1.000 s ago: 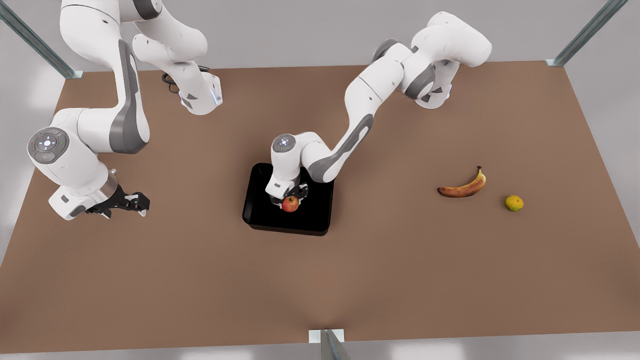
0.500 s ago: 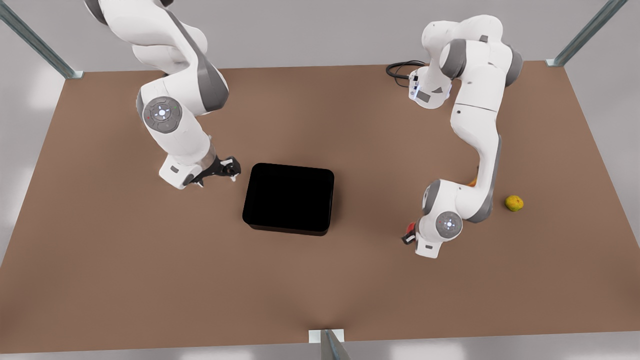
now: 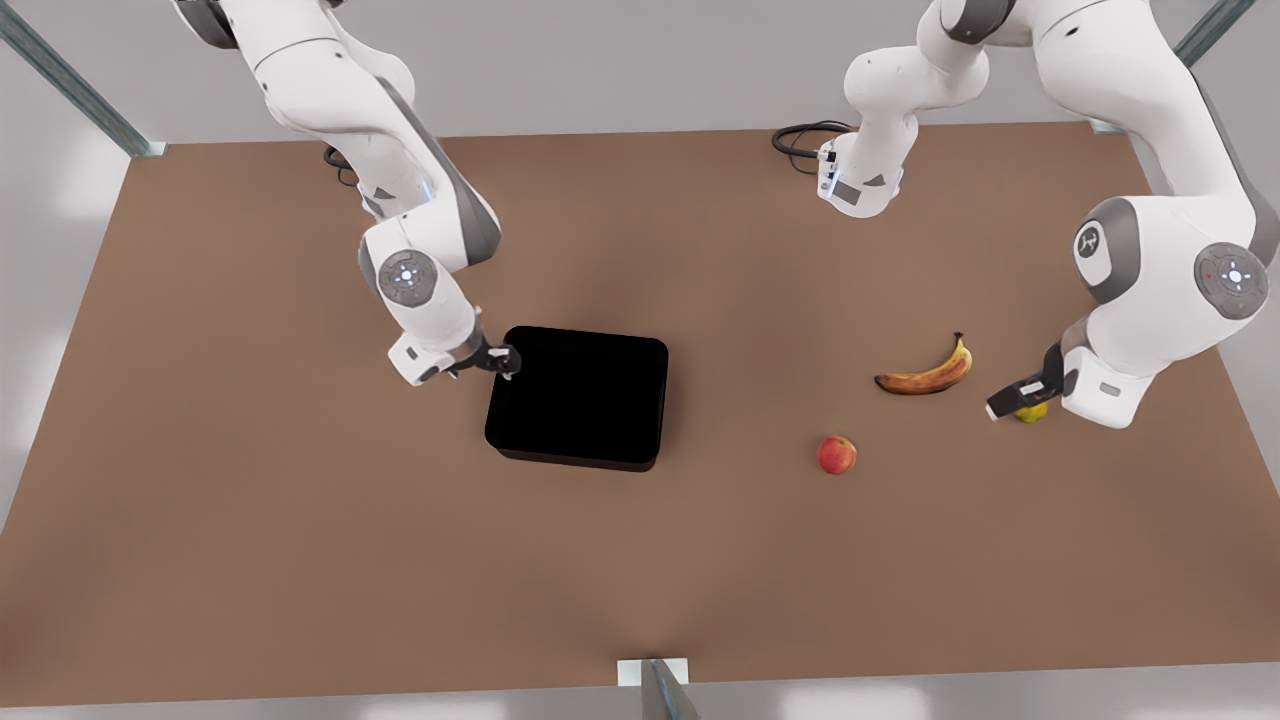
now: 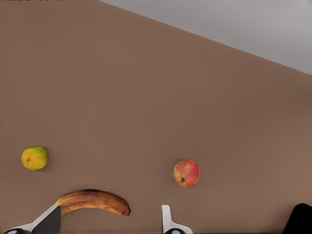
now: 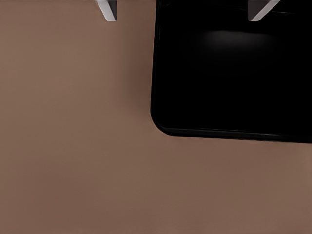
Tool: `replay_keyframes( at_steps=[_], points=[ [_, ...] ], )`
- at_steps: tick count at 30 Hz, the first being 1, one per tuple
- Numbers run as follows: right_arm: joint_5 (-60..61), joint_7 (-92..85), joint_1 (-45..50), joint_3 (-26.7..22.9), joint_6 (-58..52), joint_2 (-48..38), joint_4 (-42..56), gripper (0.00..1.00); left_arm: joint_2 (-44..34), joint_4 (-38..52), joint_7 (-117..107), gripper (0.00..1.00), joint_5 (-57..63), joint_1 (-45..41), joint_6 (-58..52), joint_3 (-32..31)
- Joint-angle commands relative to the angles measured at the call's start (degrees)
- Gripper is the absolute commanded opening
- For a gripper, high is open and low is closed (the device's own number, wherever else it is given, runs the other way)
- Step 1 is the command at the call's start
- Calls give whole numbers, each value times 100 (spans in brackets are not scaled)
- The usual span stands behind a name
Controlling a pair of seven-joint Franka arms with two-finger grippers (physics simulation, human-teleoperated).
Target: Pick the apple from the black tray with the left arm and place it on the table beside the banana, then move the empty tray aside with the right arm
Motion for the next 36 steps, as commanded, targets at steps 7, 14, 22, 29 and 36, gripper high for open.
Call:
replay_keyframes(
  at_steps=[7,14,22,29,36],
  points=[
    [-11,1371,207,12,1448,202,-731,100,-10,-85,2239,100,36,115,-142,7],
    [-73,984,155,-23,1667,597,-766,100,-28,-76,2222,100,45,115,-116,7],
    [-73,694,40,-50,1782,949,-792,96,-28,-76,2204,100,45,106,-133,7],
    [-73,527,58,-23,1782,966,-907,70,-37,-94,2204,100,45,115,-169,7],
    [-73,149,31,-23,1738,1037,-907,25,-28,-76,2204,100,45,106,-204,7]
  ],
)
